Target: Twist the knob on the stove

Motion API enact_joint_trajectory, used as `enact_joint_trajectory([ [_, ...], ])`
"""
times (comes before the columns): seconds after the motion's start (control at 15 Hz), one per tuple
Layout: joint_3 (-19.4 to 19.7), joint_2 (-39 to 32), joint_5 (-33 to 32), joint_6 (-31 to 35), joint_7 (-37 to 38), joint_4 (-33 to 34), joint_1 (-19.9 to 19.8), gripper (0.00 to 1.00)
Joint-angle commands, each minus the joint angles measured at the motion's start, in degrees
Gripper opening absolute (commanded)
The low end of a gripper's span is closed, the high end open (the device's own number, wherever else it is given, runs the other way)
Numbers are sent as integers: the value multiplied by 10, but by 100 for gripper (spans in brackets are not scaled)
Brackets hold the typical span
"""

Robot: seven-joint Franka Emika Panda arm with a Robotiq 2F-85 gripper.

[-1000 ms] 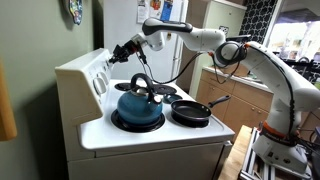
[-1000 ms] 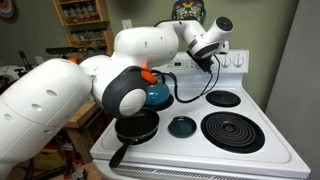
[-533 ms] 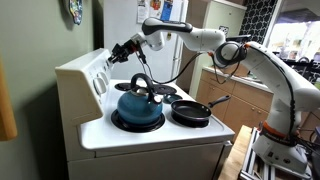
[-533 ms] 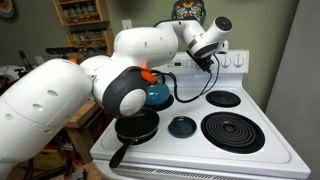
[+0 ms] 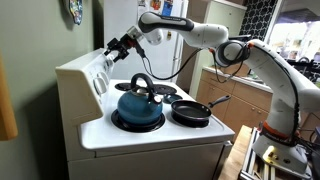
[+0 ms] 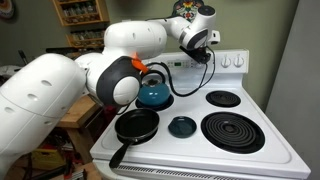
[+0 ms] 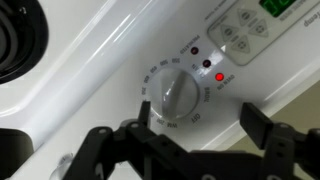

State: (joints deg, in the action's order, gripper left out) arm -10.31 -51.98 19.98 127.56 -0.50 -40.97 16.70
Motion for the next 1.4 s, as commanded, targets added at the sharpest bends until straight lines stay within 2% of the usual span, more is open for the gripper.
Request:
enact_joint_trajectory([
  [0.0,56,33,-65,-40,59,-17,30,100],
  [0.33,94,62,-127,-98,91,-19,62,100],
  [0.67,112,98,-160,-114,102,-36,87,100],
  [1.13,152,168,-234,-181,125,-103,128,100],
  [1.33,166,207,-272,-178,142,-150,149,100],
])
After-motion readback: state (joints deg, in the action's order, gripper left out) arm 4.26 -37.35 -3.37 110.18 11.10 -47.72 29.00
